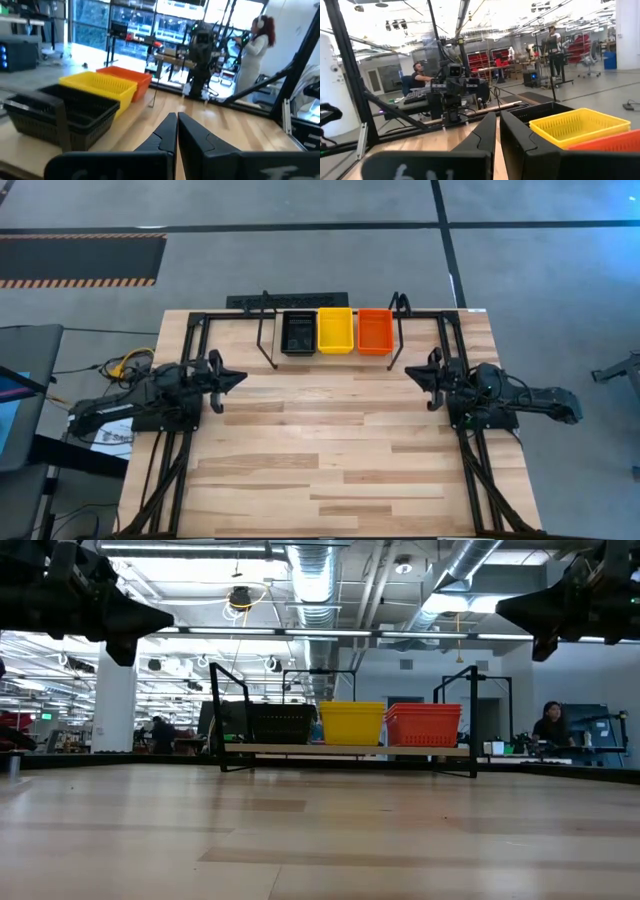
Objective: Stack baskets on shelf by color
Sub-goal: Return to Home Position
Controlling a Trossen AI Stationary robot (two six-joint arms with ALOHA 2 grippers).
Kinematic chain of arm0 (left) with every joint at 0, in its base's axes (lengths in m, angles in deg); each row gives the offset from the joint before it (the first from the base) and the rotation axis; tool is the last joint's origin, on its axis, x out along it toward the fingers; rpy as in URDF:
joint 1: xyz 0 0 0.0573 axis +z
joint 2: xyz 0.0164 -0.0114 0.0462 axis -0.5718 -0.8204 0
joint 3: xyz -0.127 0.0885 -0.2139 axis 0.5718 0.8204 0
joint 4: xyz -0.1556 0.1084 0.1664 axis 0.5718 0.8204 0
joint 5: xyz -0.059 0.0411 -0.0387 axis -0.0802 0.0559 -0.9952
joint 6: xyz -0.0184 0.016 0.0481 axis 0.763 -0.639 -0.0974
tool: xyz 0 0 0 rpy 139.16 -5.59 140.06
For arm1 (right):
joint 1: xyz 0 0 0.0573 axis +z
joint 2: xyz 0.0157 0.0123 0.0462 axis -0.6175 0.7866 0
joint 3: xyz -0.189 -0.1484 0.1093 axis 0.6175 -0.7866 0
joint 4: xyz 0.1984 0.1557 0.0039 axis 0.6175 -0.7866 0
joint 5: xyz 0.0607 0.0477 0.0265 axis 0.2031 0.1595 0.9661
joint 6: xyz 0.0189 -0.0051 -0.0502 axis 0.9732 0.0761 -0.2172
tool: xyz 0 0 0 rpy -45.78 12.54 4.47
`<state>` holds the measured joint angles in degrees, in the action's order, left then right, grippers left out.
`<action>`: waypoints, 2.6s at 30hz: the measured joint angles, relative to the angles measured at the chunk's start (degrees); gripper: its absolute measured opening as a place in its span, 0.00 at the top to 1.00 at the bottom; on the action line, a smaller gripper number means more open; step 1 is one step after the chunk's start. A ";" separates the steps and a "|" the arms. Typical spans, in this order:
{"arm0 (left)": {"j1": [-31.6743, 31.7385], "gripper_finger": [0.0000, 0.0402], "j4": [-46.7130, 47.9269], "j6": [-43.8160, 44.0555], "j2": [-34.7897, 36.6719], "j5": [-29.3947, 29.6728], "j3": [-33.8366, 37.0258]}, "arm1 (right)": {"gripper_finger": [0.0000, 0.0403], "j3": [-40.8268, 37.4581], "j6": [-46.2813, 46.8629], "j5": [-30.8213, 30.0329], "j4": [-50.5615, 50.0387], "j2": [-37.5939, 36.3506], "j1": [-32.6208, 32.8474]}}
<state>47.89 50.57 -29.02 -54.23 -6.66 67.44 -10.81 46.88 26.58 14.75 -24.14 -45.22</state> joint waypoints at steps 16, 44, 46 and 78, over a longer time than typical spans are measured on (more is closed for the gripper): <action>-0.09 1.00 -1.23 -0.50 -0.04 -5.64 -0.02 | 0.88 -0.31 1.16 -2.01 -0.05 3.24 10.67; -0.07 1.00 4.82 1.93 -0.11 -5.23 -0.02 | 0.88 -0.44 -6.91 -7.22 -4.32 6.79 15.69; -0.07 1.00 4.83 1.93 -0.11 -5.23 -0.02 | 0.88 -0.44 -7.63 -7.26 -4.61 6.79 15.69; -2.07 1.00 2.62 -2.07 -0.13 -2.56 0.00 | 0.88 -0.52 -15.38 -14.81 -5.60 6.79 15.69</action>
<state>45.82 53.19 -31.09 -54.37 -9.22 67.44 -11.34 31.51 11.76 9.15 -17.35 -29.53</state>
